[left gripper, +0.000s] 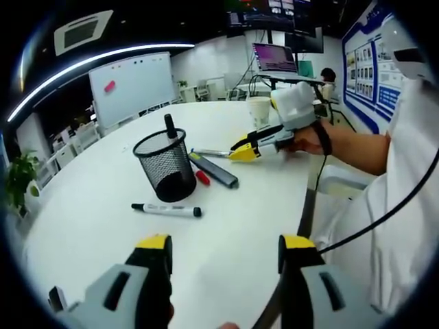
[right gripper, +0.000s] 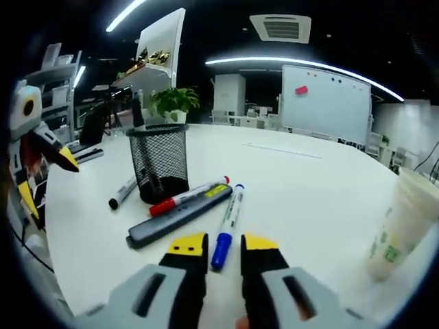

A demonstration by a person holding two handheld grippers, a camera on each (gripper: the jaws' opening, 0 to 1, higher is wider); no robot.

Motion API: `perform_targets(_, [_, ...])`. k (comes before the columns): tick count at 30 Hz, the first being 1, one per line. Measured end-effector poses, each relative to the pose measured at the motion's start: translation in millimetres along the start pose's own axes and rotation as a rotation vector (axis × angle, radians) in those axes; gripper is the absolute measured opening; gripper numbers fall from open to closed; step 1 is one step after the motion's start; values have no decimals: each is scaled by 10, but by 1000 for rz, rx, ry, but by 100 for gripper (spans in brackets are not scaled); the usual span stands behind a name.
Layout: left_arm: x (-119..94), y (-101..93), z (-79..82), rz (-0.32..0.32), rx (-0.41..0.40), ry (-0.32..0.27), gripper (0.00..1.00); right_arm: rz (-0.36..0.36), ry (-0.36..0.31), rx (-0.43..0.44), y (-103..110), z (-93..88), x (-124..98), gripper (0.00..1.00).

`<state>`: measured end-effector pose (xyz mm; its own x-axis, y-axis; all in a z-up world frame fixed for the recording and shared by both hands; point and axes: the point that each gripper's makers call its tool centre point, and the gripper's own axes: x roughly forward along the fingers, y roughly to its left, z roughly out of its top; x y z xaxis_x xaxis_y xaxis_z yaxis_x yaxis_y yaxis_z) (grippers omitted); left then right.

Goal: Place the scattered laser pointers and whiteboard markers into the pen holder and stack the scattered paper cups together

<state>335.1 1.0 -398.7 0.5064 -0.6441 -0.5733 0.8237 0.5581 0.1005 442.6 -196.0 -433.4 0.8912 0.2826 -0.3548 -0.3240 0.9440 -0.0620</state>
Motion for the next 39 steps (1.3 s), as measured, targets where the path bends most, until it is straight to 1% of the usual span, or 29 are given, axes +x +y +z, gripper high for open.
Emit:
perform_targets(10, [8, -7, 0, -2, -2, -1, 64, 2, 21, -10, 11, -55, -7, 18])
perform_targets(19, [5, -5, 6, -2, 0, -3, 64, -11, 30, 11, -18, -87, -9, 15])
perform_targets(27, [16, -30, -19, -7, -2, 2, 64, -15, 26, 3, -14, -81, 0, 11])
perform_targets(39, [10, -27, 0, -6, -2, -2, 64, -35, 29, 12, -57, -80, 1, 10])
